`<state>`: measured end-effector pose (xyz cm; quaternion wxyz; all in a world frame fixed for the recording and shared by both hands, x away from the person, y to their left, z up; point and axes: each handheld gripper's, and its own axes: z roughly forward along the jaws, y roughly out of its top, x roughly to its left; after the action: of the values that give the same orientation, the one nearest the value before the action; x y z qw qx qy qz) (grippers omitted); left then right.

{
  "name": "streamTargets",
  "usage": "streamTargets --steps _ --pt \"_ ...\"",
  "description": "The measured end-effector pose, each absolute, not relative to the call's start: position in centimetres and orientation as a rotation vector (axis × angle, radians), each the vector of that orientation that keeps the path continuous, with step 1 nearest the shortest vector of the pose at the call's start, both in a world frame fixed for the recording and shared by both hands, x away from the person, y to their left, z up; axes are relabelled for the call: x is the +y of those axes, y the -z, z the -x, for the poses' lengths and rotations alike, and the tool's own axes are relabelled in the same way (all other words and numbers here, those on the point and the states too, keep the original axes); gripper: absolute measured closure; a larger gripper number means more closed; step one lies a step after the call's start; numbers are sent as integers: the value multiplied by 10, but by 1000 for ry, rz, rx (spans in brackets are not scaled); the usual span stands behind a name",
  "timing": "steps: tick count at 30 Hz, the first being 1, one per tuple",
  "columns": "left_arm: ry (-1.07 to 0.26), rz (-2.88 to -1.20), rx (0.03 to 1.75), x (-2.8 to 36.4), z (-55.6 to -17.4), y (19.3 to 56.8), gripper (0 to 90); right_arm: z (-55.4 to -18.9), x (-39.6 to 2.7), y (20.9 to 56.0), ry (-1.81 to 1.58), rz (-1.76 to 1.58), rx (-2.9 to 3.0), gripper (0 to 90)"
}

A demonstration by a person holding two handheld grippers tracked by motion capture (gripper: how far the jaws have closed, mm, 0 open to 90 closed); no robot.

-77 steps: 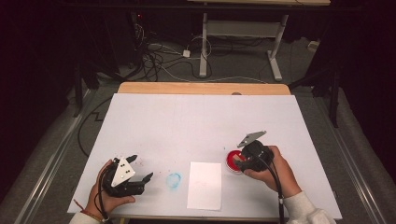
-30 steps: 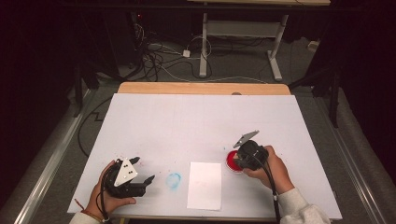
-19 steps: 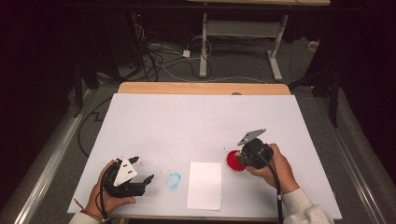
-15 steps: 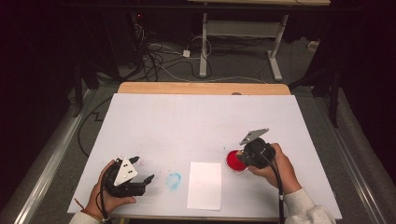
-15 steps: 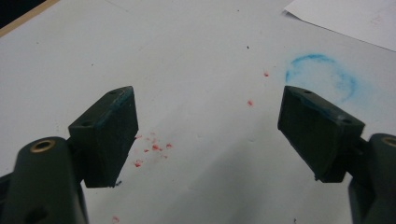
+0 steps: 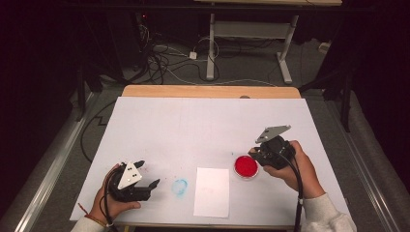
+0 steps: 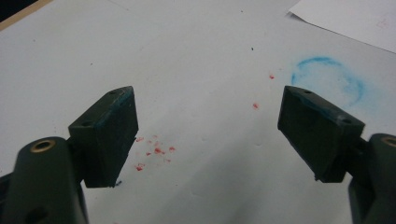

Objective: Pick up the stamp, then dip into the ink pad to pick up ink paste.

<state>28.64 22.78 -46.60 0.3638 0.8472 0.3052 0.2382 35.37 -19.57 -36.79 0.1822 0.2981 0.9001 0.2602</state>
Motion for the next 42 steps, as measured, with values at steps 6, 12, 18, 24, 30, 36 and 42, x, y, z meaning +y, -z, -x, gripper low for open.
streamTargets --steps 6,12,18,24,30,36,42 --pt "-607 -2189 774 227 -285 467 194 -355 -188 376 -668 -807 2560 765" --pt "-615 -2197 768 225 -284 466 194 -361 -184 395 -593 -826 2601 765" --pt "-624 -2212 757 224 -286 468 194 -365 -180 415 -513 -823 2655 765" --pt "-623 -2218 761 224 -285 468 194 -368 -175 427 -457 -819 2687 765" --pt "-621 -2236 758 222 -284 470 194 -369 -176 430 -474 -844 2682 766" --pt "-640 -2238 749 223 -281 468 194 -369 -176 431 -476 -857 2686 767" --pt "-636 -2250 755 222 -279 468 194 -369 -179 433 -505 -887 2680 767"
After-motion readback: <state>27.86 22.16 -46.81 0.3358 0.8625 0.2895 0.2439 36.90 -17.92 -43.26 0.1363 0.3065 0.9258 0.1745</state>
